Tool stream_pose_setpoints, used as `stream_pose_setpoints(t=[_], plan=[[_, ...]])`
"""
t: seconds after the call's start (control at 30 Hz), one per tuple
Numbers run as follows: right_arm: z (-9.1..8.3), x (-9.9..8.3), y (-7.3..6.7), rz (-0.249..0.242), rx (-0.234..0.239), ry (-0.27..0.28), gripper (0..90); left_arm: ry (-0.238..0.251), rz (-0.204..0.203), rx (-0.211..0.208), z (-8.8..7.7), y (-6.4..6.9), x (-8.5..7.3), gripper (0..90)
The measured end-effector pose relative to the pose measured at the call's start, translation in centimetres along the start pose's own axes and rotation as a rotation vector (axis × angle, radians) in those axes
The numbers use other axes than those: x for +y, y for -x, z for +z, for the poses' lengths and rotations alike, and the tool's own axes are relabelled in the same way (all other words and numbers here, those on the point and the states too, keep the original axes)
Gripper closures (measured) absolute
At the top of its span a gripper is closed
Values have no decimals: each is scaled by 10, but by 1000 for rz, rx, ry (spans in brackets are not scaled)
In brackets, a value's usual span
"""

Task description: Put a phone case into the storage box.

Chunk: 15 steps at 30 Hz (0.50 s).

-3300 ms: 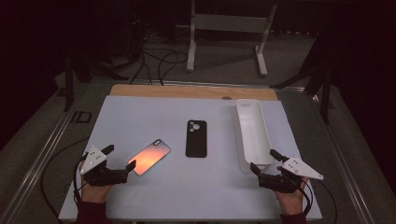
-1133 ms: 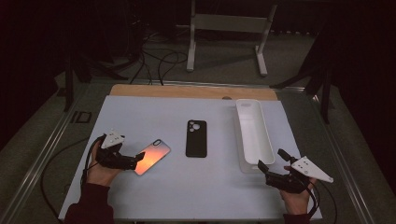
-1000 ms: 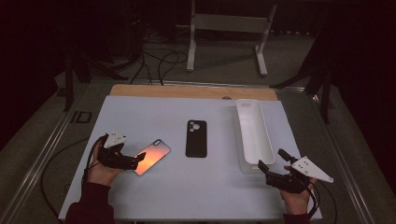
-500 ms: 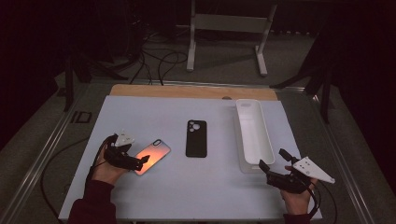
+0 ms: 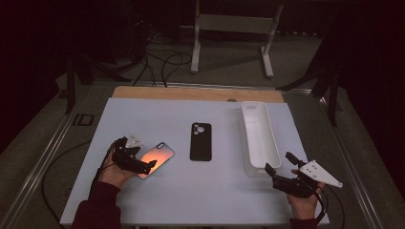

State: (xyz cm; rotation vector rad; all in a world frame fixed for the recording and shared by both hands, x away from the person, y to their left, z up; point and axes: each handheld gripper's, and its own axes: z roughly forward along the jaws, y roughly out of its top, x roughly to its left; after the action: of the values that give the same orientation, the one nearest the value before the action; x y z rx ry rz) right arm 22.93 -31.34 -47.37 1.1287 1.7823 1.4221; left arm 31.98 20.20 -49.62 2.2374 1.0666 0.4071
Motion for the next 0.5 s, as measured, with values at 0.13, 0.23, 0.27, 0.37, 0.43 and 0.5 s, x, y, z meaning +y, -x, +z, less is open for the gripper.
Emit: stream_pose_setpoints(t=[0.13,0.23,0.27,0.37,0.43,0.5], plan=[[0,0,0,2,0,0,90,-38,8,-12,5,2,0,0],[0,0,0,3,-1,1,90,-41,2,-2,6,2,0,0],[0,0,-1,0,-2,0,91,-54,0,-2,8,2,-1,0],[0,0,0,0,-2,0,91,-67,9,-7,10,3,-1,0],[0,0,0,2,-1,0,91,-71,8,-5,11,5,-1,0],[0,0,0,-1,-5,-1,91,-71,7,-16,12,6,-1,0]])
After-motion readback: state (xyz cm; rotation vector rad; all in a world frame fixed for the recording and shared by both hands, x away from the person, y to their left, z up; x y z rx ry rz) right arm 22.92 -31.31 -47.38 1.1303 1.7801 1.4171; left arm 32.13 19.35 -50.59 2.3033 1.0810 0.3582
